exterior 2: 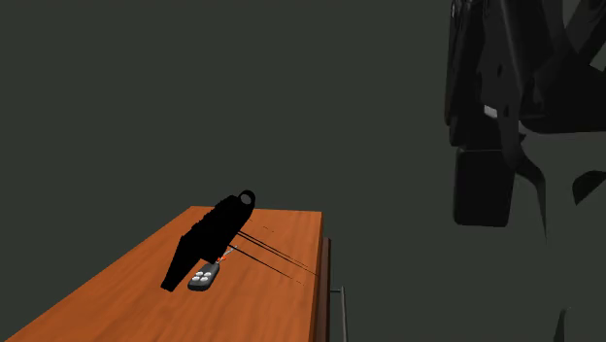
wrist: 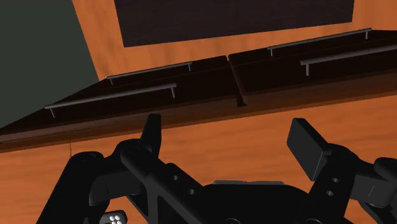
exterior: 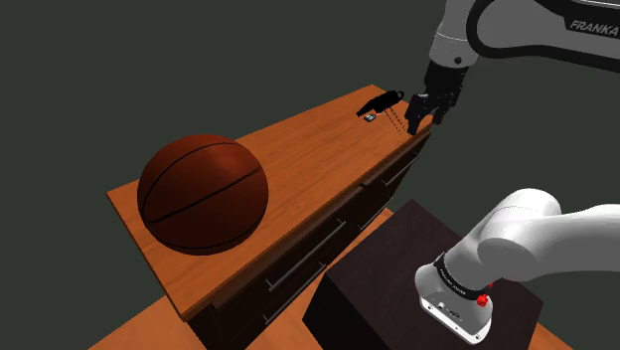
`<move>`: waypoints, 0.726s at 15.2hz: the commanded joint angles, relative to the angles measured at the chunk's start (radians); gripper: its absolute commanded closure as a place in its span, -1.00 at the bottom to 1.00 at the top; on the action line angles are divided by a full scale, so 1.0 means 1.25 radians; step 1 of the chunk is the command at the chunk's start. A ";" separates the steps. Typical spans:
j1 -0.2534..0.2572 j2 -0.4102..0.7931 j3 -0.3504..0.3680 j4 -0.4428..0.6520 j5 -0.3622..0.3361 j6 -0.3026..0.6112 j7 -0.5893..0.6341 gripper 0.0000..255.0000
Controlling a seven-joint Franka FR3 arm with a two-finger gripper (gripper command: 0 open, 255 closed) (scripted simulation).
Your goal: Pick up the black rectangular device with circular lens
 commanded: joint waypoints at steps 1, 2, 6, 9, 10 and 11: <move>0.000 0.000 0.000 0.000 0.000 0.000 0.000 -1.00; -0.005 -0.006 -0.015 -0.020 -0.014 0.033 -0.017 -1.00; -0.025 -0.013 -0.077 -0.089 -0.068 0.171 -0.081 -1.00; -0.041 0.000 -0.129 -0.127 -0.104 0.281 -0.129 -1.00; -0.046 0.008 -0.147 -0.137 -0.115 0.319 -0.144 -1.00; -0.050 0.018 -0.165 -0.145 -0.125 0.357 -0.160 -1.00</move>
